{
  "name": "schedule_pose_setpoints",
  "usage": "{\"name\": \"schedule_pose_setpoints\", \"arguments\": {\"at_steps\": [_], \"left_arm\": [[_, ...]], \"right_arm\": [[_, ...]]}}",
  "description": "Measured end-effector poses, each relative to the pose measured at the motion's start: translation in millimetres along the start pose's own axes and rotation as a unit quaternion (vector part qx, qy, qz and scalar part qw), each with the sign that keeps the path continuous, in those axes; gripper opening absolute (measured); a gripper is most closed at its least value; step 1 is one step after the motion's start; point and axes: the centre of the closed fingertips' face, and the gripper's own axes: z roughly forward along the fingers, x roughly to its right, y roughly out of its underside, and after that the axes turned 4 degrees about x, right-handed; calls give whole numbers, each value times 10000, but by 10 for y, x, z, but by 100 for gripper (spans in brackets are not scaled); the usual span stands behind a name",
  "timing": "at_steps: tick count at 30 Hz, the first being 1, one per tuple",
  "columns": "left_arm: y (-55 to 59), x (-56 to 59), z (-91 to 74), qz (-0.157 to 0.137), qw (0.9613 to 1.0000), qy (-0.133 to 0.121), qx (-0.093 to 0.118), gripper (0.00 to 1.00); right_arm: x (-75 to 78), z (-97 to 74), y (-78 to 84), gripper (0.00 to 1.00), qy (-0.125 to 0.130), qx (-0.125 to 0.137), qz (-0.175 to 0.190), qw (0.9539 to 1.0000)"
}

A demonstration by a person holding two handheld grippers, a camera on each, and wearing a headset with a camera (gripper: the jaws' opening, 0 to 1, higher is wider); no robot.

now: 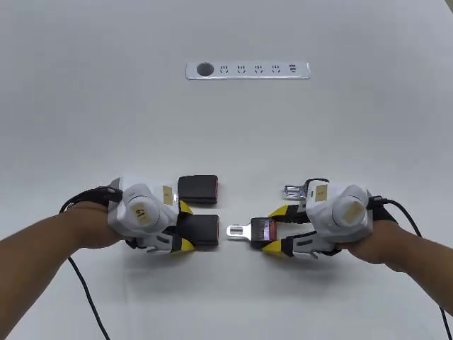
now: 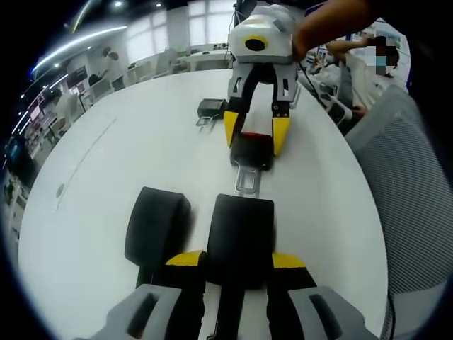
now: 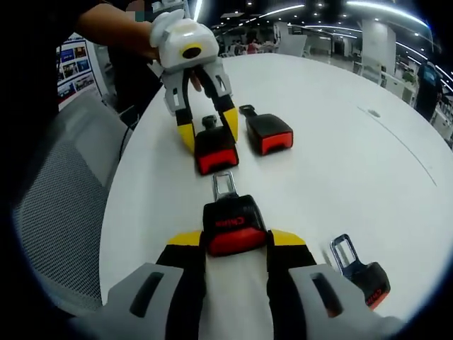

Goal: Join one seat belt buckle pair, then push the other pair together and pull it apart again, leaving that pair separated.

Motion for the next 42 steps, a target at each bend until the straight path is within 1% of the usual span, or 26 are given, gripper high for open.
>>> {"name": "schedule_pose_setpoints", "arguments": {"at_steps": [2,3,4,5,6,9,11,12,13,14,16,19,22,24,25,26,27,28,29,30,31,32,33,36,38,42], "left_arm": [[1,3,-1,4,10000,-3,-6,34],[8,5,0,4,10000,-3,-16,34],[10,5,-1,7,10000,0,-13,34],[9,8,-2,20,10000,14,-13,34],[7,10,-4,8,10000,12,-14,34],[18,11,-5,33,10000,20,-12,34],[3,37,13,82,9999,115,9,34],[9,69,31,140,9997,207,-63,35],[1,43,35,162,9996,217,-44,34],[21,24,28,192,9995,216,-86,34],[20,18,45,133,9997,176,-120,34],[28,10,51,74,9998,113,-167,34],[34,-15,51,-14,9999,77,-112,33],[28,-19,57,-1,9999,67,-104,33],[12,-13,61,-9,9999,44,-141,33],[15,-23,61,-22,9999,44,-145,33],[24,-26,58,-19,9999,54,-123,33],[15,-37,64,-44,9999,65,-123,33],[27,-6,48,-87,9997,118,-178,33],[20,-10,49,26,9998,168,-144,33],[29,-2,43,-18,9997,171,-162,33],[18,-4,50,52,9995,194,-224,33],[25,-5,53,54,9995,200,-234,33],[27,-5,45,106,9995,231,-197,33],[29,-9,42,87,9996,224,-142,33],[23,-19,36,139,9995,241,-141,33]], "right_arm": [[-31,36,-57,32,-88,85,-79,9999],[-25,42,-87,32,-68,73,-106,9999],[-65,75,-106,32,-85,59,-138,9999],[-76,59,-60,32,-87,-80,-244,9996],[-66,80,-75,32,-87,-17,-227,9997],[-66,90,-59,32,-95,-15,-242,9997],[-135,149,-97,32,-168,34,-213,9996],[-182,184,-71,32,-234,-86,-306,9992],[-134,187,-89,32,-171,-49,-494,9986],[-127,198,-76,32,-161,-8,-251,9996],[-131,204,-68,32,-126,38,-268,9996],[-104,236,-94,32,-139,124,-118,9998],[-120,267,-125,31,-130,159,-127,9997],[-121,306,-155,31,-201,201,-40,9996],[-121,359,-183,31,-197,207,-77,9996],[-130,380,-209,31,-208,201,-185,9994],[-131,415,-240,31,-254,212,-162,9993],[-138,430,-244,31,-257,212,-222,9992],[-127,431,-215,31,-282,204,-266,9990],[-118,434,-220,31,-318,262,-252,9988],[-102,440,-221,31,-343,282,-194,9988],[-114,431,-241,31,-345,285,-269,9986],[-110,436,-247,31,-351,263,-266,9987],[-117,427,-243,31,-340,203,-274,9988],[-119,412,-241,31,-332,198,-275,9989],[-108,420,-234,31,-307,182,-365,9987]]}}
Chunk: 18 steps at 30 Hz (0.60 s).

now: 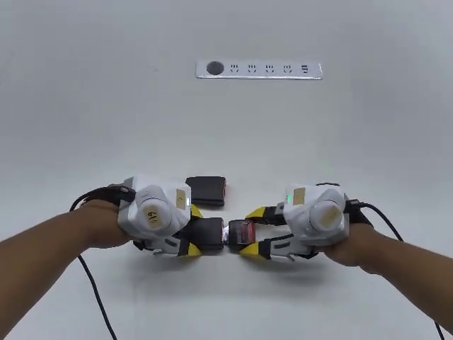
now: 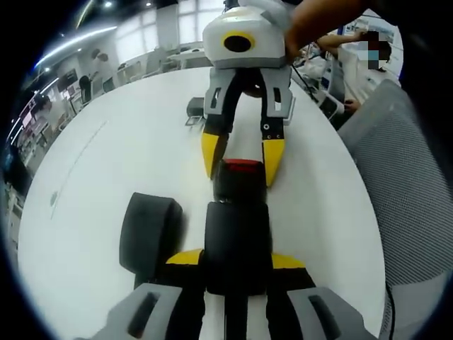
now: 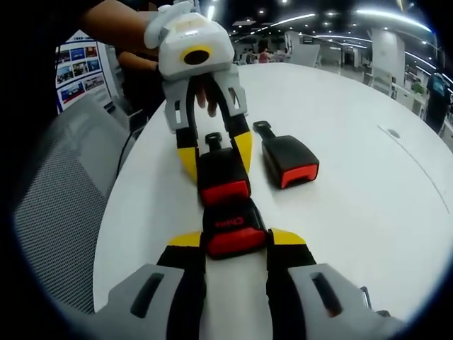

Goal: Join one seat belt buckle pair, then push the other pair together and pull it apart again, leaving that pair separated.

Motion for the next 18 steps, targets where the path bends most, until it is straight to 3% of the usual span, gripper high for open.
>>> {"name": "schedule_pose_setpoints", "arguments": {"at_steps": [8,12,18], "left_arm": [[-5,9,-4,99,9999,72,-1,33],[-2,13,-2,218,9996,143,-107,33],[4,23,-5,278,9995,161,67,33]], "right_arm": [[-31,1,-6,31,61,-85,-60,9999],[-50,-6,-11,31,141,-125,-45,9998],[-58,-20,8,31,125,-118,-97,9998]]}}
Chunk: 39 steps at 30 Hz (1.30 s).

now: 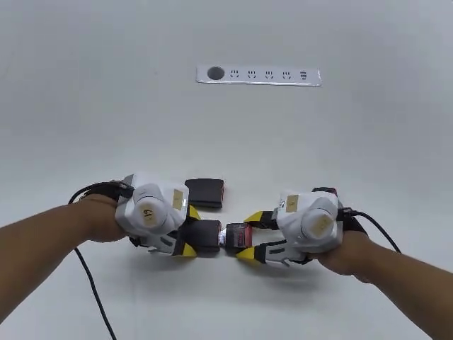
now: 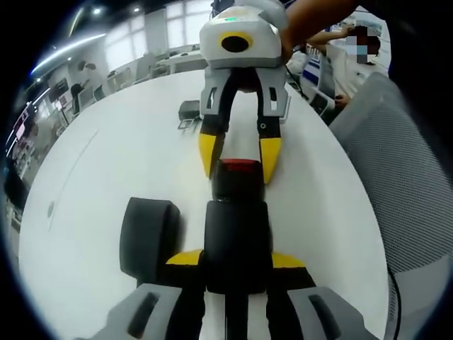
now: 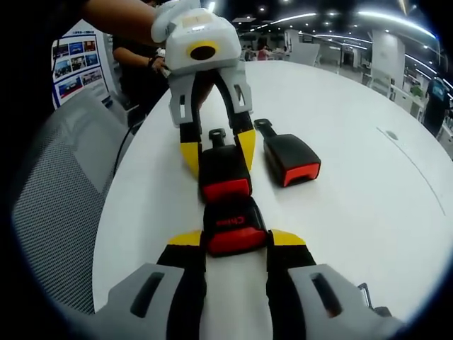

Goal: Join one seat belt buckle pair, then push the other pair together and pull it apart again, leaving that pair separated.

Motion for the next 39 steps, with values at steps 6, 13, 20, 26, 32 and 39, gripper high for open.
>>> {"name": "schedule_pose_setpoints", "arguments": {"at_steps": [6,13,20,26,32,39], "left_arm": [[-9,15,-1,25,9999,13,139,33],[-4,19,-3,18,9998,59,179,33],[-15,30,2,10,9997,65,241,33],[-29,34,-1,26,9996,78,272,33],[-30,38,-5,89,9996,90,249,32],[-17,48,-8,85,9995,94,280,32]], "right_arm": [[-19,-7,2,30,-50,83,21,10000],[-15,-9,3,30,-37,171,-35,9998],[-41,-35,-7,30,-42,224,-75,9997],[-59,-58,-35,30,-32,252,-77,9996],[-70,-71,-52,30,-27,277,-67,9996],[-67,-79,-55,30,-15,322,-47,9995]]}}
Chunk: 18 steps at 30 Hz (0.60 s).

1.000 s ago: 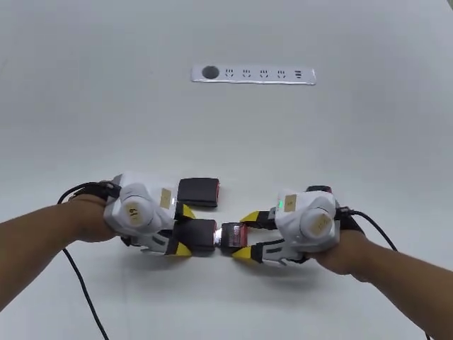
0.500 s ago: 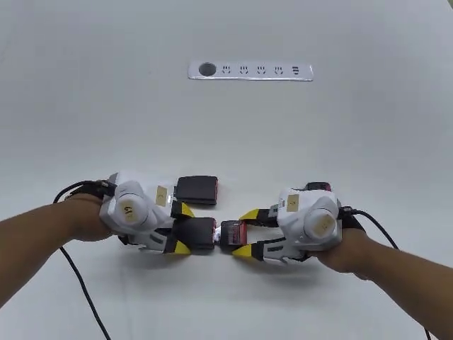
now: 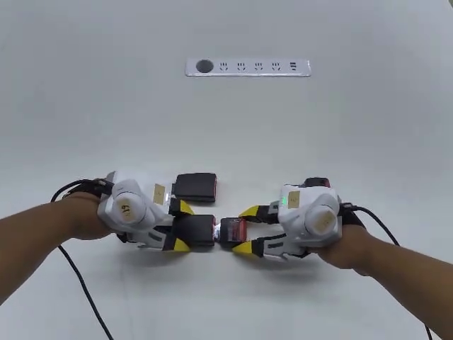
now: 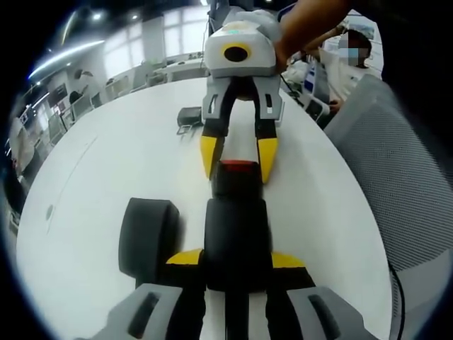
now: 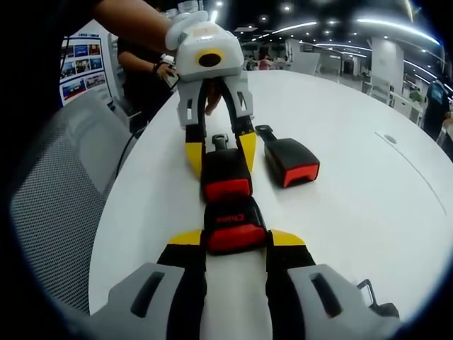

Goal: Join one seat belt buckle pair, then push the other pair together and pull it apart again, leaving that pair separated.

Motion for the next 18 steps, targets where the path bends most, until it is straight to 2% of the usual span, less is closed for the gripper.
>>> {"name": "schedule_pose_setpoints", "arguments": {"at_steps": [11,13,18], "left_arm": [[21,-14,-6,4,10000,23,-51,33],[13,-5,-4,90,9999,45,-91,33],[9,3,18,62,9996,15,-259,34]], "right_arm": [[6,10,17,32,84,137,-12,9999],[-1,13,21,32,99,111,2,9999],[-5,11,10,33,142,100,99,9998]]}}
